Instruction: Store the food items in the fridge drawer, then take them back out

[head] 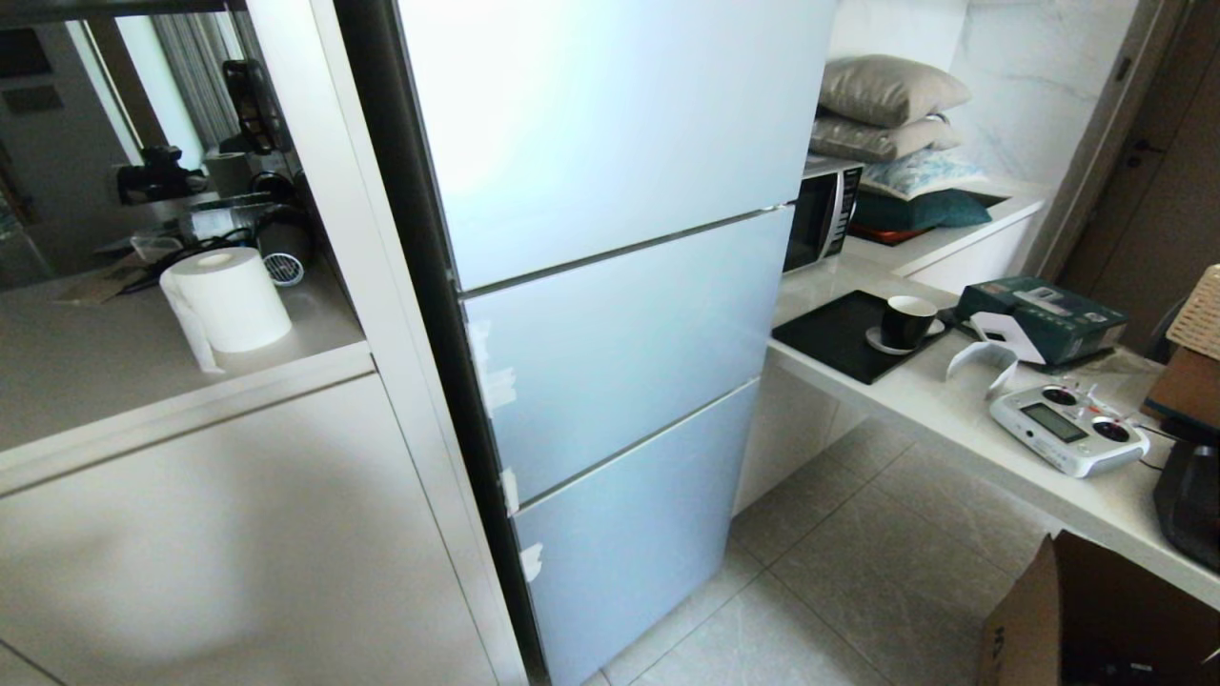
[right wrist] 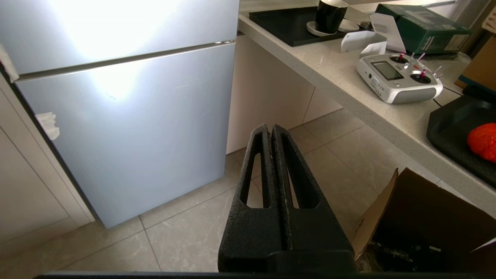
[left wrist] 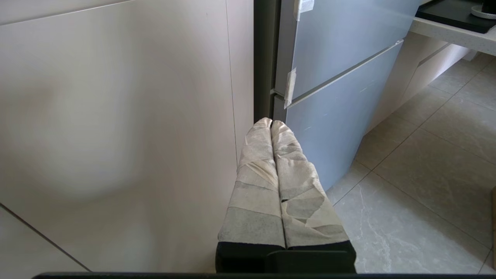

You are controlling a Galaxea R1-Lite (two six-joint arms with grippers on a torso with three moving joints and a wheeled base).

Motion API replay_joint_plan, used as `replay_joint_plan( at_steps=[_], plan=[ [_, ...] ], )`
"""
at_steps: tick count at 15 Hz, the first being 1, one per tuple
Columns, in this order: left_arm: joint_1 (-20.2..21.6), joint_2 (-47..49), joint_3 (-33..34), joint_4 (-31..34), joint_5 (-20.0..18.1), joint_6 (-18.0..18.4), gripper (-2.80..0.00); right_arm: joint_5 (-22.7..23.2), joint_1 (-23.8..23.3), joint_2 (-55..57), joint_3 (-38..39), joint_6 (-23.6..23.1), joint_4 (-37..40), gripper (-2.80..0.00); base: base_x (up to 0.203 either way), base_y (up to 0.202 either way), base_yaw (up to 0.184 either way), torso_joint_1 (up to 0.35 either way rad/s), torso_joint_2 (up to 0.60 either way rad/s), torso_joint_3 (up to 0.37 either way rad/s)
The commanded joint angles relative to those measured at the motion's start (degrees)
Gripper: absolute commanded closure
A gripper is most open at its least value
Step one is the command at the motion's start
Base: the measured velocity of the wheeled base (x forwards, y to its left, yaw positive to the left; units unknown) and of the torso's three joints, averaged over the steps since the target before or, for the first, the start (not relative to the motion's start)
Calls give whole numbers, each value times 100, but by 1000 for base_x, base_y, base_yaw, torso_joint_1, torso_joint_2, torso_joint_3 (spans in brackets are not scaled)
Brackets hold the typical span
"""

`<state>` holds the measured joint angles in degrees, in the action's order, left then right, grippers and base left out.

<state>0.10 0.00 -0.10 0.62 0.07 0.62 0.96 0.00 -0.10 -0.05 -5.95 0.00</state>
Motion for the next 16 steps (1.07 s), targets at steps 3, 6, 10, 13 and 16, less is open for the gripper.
replay_joint_plan(
  at_steps=[3, 6, 10, 13, 16],
  plan=[
    [-1, 9, 1, 8, 1, 8, 0, 9, 0, 10, -4, 4, 0, 0, 0, 0, 0, 0, 0, 0],
    [-1, 9, 1, -1, 10, 8, 0, 9, 0, 10, -4, 41, 0, 0, 0, 0, 0, 0, 0, 0],
    [-1, 56, -497, -539, -618, -37, 0, -3, 0, 10, -19, 108, 23, 0, 0, 0, 0, 0, 0, 0],
    [-69, 1097, -1438, -479, -1140, -904, 0, -10, 8, 10, -21, 113, 35, 0, 0, 0, 0, 0, 0, 0],
    [-646, 2816, -1789, -846, -1404, -1714, 0, -43, 9, 10, -21, 345, 26, 0, 0, 0, 0, 0, 0, 0]
  ],
)
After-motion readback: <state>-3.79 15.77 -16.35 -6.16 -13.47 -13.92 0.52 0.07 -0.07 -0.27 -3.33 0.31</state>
